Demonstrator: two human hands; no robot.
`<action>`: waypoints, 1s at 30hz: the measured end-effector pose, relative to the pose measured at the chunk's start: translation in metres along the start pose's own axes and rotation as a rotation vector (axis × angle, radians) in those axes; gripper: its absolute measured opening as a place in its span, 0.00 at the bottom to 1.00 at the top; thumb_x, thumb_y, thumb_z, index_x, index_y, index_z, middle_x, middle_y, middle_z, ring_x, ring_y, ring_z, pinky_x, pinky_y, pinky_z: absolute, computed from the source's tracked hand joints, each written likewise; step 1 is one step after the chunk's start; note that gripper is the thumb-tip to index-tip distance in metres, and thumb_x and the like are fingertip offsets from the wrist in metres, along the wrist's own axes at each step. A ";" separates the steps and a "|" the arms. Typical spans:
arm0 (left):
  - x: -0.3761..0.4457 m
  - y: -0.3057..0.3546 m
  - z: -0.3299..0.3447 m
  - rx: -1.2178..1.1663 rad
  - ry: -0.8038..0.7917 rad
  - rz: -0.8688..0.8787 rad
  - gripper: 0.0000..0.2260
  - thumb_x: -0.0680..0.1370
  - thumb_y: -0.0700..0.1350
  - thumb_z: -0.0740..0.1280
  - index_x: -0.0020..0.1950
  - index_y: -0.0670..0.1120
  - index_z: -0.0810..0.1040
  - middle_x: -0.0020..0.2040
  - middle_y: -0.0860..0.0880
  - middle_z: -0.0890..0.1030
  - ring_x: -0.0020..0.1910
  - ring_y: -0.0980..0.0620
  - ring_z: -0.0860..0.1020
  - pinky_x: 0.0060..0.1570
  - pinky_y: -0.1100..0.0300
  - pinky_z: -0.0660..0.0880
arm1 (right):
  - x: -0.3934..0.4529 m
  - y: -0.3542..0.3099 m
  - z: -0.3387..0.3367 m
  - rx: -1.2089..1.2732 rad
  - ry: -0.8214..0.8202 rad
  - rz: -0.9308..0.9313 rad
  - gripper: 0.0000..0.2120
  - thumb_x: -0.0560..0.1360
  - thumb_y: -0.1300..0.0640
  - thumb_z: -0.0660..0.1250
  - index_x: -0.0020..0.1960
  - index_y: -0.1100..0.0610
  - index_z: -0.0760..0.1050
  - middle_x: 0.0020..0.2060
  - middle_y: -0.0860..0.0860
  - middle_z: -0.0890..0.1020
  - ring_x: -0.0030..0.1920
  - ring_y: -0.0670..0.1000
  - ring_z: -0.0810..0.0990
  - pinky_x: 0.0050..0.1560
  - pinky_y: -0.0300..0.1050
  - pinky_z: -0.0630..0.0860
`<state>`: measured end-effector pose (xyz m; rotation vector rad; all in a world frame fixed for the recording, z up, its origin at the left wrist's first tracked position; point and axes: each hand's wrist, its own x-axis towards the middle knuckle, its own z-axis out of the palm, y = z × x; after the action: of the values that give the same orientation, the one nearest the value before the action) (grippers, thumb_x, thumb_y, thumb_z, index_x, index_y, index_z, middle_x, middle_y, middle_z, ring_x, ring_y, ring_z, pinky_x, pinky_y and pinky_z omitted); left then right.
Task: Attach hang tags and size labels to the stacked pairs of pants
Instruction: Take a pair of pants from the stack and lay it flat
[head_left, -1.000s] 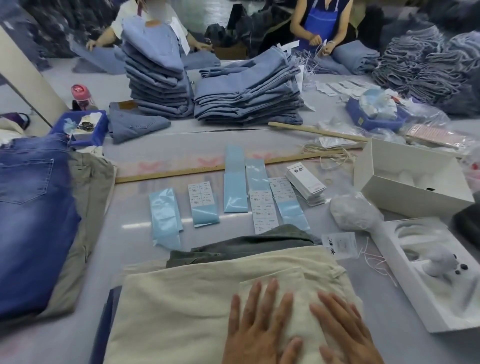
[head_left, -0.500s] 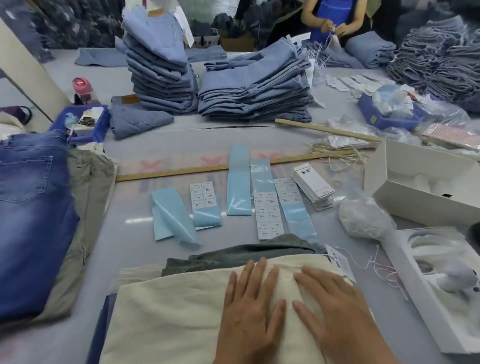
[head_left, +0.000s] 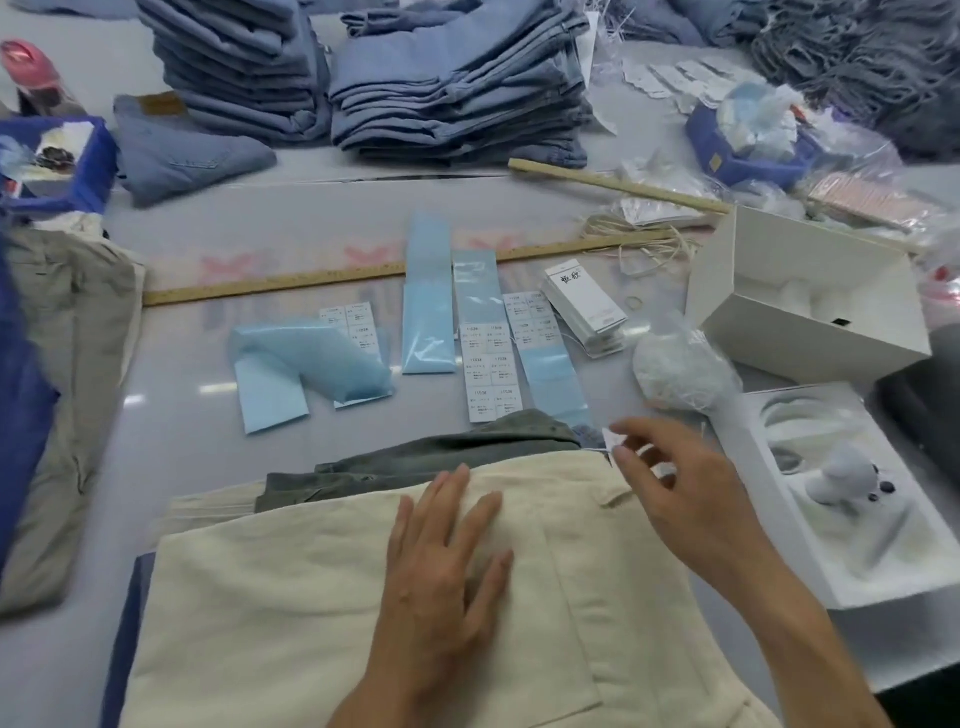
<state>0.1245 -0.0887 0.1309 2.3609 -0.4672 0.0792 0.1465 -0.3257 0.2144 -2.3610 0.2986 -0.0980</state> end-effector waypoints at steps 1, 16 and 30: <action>0.003 0.005 -0.002 -0.016 0.027 -0.004 0.20 0.79 0.53 0.60 0.69 0.50 0.78 0.76 0.48 0.70 0.76 0.46 0.68 0.74 0.42 0.61 | -0.016 0.010 -0.008 -0.008 -0.011 0.074 0.06 0.78 0.52 0.70 0.53 0.42 0.79 0.42 0.41 0.82 0.44 0.42 0.79 0.41 0.34 0.74; 0.110 0.108 0.011 -0.023 -0.649 0.073 0.23 0.77 0.65 0.68 0.69 0.57 0.76 0.66 0.52 0.80 0.65 0.49 0.77 0.65 0.50 0.73 | -0.170 0.011 -0.002 -0.130 0.189 -0.160 0.28 0.66 0.66 0.81 0.63 0.52 0.80 0.55 0.44 0.80 0.54 0.51 0.80 0.50 0.54 0.80; 0.053 0.107 -0.067 -0.114 -0.588 0.203 0.26 0.68 0.73 0.67 0.62 0.65 0.77 0.55 0.66 0.81 0.57 0.62 0.79 0.56 0.54 0.78 | -0.199 0.012 -0.002 -0.248 0.272 -0.326 0.05 0.77 0.56 0.69 0.46 0.53 0.84 0.47 0.46 0.83 0.48 0.48 0.81 0.63 0.48 0.74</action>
<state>0.1414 -0.1329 0.2595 2.1913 -0.9614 -0.5472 -0.0492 -0.2870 0.2106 -2.6269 0.0521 -0.5695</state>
